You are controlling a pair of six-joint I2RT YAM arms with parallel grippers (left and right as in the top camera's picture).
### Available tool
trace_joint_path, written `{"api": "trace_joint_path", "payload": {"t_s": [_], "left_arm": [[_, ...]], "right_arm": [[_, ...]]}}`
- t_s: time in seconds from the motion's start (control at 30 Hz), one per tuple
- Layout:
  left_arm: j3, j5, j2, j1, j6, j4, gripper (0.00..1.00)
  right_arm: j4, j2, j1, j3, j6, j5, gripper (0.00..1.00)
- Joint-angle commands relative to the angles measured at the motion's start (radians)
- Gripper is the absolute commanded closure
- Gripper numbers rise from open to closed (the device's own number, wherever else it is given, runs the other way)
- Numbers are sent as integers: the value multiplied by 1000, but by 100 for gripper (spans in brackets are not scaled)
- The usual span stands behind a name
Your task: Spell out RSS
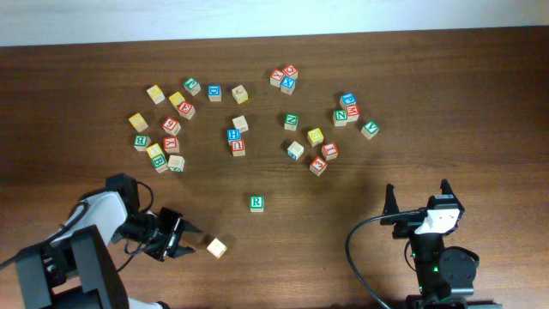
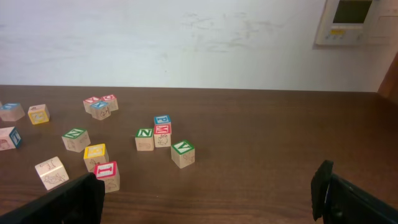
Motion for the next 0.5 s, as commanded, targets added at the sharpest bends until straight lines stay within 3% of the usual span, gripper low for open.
{"api": "trace_joint_path", "payload": {"t_s": [0.0,0.23,0.37,0.47], "left_arm": [[73,-60,8,11,113,-33,61],[263,-119,-99,11,274,-203,56],[278,-228,-305,-13,269,-281,55],[271,-380,-454,-116,167,-361,55]], "right_arm": [[-3,-7,5,-8,-3,11,2],[-3,-7,5,-8,-3,11,2],[-3,-7,5,-8,-3,11,2],[-3,-7,5,-8,-3,11,2]]}}
